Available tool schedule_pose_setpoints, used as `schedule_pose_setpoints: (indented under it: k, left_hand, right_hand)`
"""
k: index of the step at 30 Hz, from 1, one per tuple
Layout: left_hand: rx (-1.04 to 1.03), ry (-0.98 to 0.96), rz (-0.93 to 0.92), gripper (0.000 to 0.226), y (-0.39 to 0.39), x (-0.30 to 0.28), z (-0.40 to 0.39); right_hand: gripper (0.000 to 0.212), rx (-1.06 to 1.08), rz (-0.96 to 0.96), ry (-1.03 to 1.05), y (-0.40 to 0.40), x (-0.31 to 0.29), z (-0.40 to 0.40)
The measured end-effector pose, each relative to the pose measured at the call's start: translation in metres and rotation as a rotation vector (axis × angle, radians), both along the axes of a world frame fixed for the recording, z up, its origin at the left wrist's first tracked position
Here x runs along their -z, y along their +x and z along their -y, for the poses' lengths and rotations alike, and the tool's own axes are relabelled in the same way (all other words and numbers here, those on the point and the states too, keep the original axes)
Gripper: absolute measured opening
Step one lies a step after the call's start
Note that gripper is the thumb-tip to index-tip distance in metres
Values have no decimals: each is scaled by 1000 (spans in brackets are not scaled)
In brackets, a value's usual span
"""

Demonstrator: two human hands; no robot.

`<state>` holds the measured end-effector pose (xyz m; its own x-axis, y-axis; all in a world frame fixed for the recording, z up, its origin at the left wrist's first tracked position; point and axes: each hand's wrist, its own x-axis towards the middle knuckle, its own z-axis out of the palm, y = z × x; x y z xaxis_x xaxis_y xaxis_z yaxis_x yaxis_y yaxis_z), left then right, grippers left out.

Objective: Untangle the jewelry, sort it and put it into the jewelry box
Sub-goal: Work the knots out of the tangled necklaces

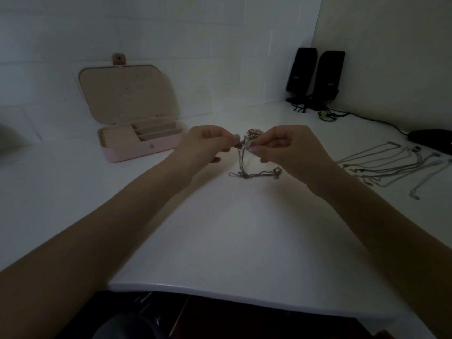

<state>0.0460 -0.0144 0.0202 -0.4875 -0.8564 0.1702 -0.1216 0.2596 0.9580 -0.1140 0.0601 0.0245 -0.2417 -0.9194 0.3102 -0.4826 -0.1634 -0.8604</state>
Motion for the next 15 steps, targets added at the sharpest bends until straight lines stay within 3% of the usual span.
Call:
schedule_pose_setpoints:
  k: [4,9,15]
  left_hand:
    - [22,54,15,13,1,-1,-2]
    - [19,81,29,13,0,0,-4]
    - [33,142,70,20,-2,0,-7]
  right_hand:
    - [7,-39,95,88,2,0,0]
    - [26,-79,215,149,6,-4,-1]
    - [9,-75,150,42,6,1,-3]
